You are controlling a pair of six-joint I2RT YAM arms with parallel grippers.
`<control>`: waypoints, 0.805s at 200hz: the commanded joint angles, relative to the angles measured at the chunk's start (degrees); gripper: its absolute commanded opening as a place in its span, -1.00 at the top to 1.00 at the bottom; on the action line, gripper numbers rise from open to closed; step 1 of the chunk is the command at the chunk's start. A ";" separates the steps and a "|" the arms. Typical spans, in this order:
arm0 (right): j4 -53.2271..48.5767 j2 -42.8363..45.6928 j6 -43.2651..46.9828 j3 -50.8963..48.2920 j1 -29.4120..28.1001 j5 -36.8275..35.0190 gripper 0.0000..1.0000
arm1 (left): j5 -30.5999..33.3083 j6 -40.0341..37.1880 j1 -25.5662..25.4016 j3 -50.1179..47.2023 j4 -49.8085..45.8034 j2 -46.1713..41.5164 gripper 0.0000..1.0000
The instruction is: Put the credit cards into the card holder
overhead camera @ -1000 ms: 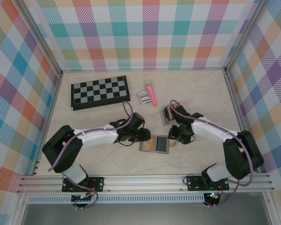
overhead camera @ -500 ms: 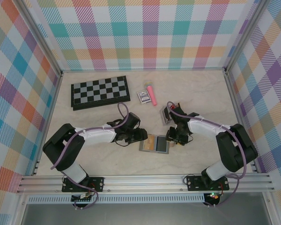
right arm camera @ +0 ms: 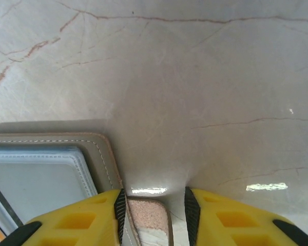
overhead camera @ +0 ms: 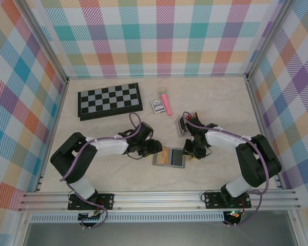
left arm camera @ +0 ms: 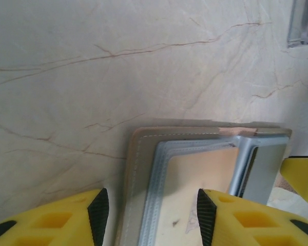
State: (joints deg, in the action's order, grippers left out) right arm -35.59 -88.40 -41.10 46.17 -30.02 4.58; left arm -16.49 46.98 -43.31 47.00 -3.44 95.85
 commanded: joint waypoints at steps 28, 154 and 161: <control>0.00 -0.28 0.32 -0.91 -0.39 0.50 0.32 | -2.38 -1.28 0.04 -0.27 0.67 -0.06 0.22; 1.02 -0.46 0.06 -0.75 -0.57 1.05 0.53 | -6.54 -1.64 0.04 0.91 2.13 -2.36 0.66; 1.01 -0.45 0.06 -0.71 -0.58 1.05 0.53 | -6.54 -1.61 0.02 0.98 2.14 -2.49 0.72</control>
State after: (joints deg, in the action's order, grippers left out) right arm -35.59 -88.40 -41.08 45.84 -30.02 4.54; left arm -19.97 45.95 -43.29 46.98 -2.83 95.50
